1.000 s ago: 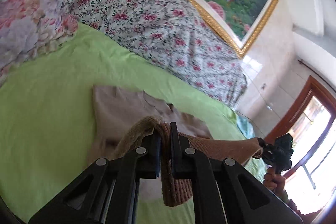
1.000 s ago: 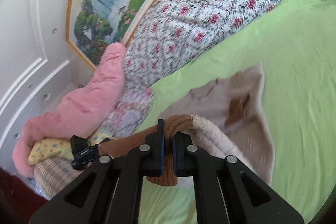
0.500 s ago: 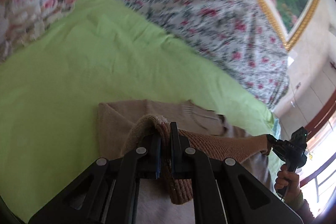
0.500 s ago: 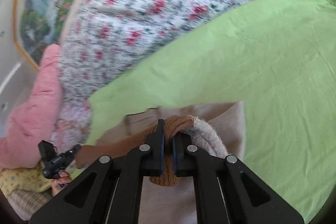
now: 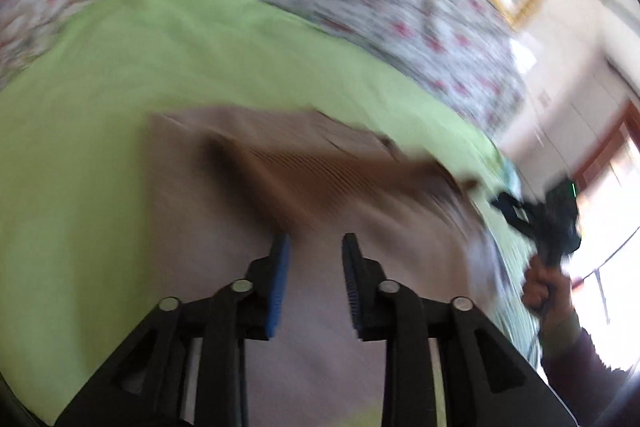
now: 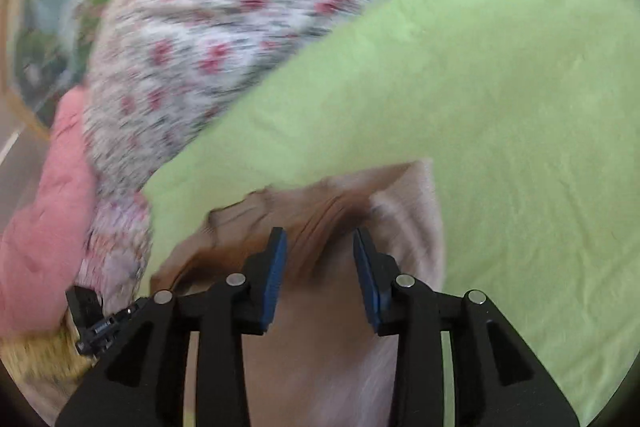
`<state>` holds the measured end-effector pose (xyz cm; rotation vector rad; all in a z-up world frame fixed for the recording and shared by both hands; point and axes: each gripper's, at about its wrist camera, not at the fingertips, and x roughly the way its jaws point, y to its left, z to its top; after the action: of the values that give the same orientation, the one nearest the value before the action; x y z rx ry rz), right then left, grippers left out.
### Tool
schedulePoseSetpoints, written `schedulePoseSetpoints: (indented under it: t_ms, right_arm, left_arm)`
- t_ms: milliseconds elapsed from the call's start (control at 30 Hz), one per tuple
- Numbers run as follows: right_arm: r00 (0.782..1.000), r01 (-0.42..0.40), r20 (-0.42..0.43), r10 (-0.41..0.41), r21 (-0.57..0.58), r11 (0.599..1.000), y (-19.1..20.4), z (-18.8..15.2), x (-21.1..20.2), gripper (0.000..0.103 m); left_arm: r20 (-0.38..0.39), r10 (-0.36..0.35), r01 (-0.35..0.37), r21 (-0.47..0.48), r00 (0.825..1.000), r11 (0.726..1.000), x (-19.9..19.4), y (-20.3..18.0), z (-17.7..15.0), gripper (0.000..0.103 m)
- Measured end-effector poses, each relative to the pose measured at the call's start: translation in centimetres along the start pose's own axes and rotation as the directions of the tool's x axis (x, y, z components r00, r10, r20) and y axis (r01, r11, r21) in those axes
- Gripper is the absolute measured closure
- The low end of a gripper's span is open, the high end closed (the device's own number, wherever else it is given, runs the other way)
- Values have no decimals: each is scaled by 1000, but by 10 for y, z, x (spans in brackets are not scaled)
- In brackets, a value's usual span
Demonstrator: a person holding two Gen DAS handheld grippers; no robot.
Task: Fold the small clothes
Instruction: 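Lay the hem over the collar and open both tools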
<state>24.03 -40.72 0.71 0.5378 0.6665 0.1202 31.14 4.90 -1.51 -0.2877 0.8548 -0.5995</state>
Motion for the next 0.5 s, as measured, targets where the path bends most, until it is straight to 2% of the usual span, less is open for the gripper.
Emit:
schedulePoseSetpoints:
  t_ms: [33, 67, 133, 200, 267, 300, 367, 433, 500]
  right_arm:
    - [999, -36, -24, 35, -54, 998, 14, -9, -1, 66]
    - [993, -80, -92, 70, -112, 991, 31, -19, 7, 66]
    - [970, -113, -237, 62, -209, 971, 61, -37, 34, 66]
    - [940, -152, -336, 55, -268, 951, 80, -45, 60, 66]
    - [914, -154, -406, 17, -310, 938, 90, -45, 90, 66]
    - [905, -142, -425, -4, -312, 939, 89, -42, 102, 66]
    - [904, -89, -426, -46, -291, 952, 75, -28, 125, 69]
    - [923, -39, -380, -53, -230, 973, 51, -6, 135, 70]
    - [940, 50, -323, -105, -175, 983, 28, 10, 138, 71]
  left_arm:
    - [-28, -18, 19, 32, 999, 999, 6, -12, -5, 73]
    - [-73, -32, 37, 68, 997, 997, 18, -27, -10, 73]
    - [-133, -48, 61, 95, 990, 994, 44, -45, -8, 73]
    - [-158, -8, 28, 125, 987, 992, 64, -52, 1, 73]
    - [-165, 42, -21, 125, 985, 992, 84, -46, 16, 73]
    - [-163, 60, -41, 116, 985, 992, 91, -38, 25, 73]
    - [-145, 96, -86, 73, 985, 994, 101, -15, 43, 84]
    - [-110, 120, -119, 17, 987, 993, 103, 12, 60, 88]
    - [-84, 99, -105, -66, 992, 992, 101, 37, 71, 91]
